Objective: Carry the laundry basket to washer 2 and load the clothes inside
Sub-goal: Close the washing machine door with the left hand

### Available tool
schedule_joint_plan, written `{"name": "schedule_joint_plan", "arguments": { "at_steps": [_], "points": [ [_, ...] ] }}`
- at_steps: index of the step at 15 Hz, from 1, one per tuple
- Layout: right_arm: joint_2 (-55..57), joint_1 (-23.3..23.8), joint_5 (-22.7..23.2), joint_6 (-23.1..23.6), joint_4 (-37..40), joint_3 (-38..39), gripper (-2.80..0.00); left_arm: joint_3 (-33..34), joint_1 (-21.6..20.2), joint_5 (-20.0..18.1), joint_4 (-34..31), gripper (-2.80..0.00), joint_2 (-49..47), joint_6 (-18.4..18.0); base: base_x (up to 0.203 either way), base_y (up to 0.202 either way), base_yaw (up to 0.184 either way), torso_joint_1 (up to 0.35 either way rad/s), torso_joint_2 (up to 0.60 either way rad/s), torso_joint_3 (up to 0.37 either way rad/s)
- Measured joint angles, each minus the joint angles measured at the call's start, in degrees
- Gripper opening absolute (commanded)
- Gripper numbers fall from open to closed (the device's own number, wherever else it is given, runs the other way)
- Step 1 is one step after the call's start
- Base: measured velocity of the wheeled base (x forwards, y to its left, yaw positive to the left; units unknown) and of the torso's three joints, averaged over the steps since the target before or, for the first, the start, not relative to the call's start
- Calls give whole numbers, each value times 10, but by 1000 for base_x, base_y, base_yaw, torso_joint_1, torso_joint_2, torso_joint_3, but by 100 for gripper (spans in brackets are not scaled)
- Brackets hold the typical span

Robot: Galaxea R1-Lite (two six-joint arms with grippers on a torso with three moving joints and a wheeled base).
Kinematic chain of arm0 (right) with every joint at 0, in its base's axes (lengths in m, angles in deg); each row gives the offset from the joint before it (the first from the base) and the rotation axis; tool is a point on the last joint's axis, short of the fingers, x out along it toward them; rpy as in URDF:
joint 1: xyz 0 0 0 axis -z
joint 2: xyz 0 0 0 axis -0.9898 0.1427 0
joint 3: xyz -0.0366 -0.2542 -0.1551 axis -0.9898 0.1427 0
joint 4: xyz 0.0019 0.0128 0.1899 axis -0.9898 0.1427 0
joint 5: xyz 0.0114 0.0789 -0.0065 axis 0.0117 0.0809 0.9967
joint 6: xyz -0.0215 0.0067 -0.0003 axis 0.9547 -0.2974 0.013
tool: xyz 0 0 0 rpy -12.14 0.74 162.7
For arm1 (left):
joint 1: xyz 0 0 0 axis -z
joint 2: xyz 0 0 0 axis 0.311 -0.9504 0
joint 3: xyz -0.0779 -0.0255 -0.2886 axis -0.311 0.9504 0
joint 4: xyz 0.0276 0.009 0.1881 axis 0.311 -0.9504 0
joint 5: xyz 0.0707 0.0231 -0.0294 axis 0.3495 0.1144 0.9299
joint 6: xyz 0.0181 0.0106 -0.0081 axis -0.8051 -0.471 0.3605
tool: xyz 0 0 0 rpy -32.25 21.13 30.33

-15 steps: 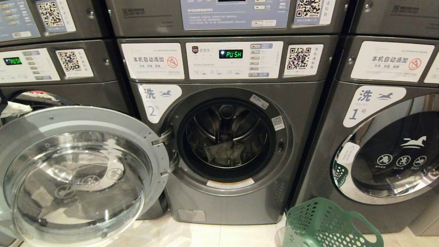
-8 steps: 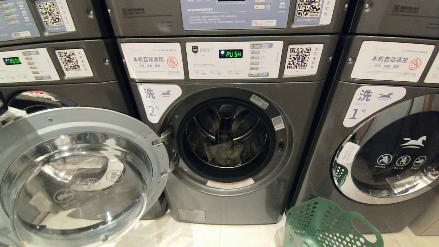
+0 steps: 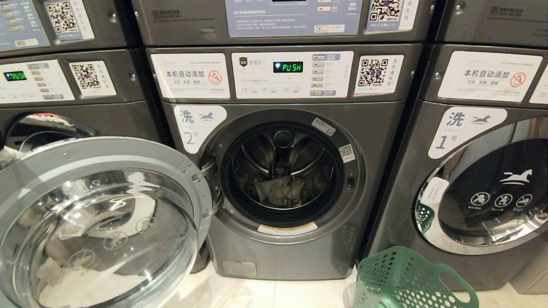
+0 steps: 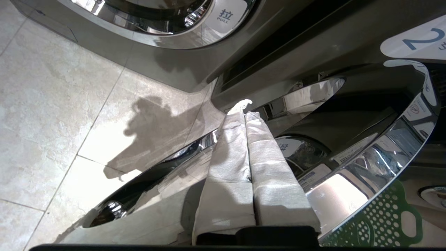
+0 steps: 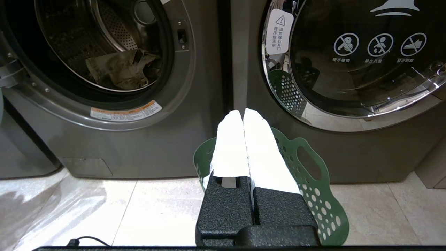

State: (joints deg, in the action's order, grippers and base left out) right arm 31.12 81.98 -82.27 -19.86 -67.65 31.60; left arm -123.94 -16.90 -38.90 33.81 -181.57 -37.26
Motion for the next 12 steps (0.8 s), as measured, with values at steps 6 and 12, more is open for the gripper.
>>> {"name": "schedule_joint_plan", "arguments": {
  "at_steps": [6,12],
  "points": [
    [0,0,0,0,0,0,-280,0,13,-1,-124,-280,33,-1,0,0,0,0,0,0],
    [0,0,0,0,0,0,-280,34,42,0,-171,-280,66,-2,0,0,0,0,0,0]
  ]
}}
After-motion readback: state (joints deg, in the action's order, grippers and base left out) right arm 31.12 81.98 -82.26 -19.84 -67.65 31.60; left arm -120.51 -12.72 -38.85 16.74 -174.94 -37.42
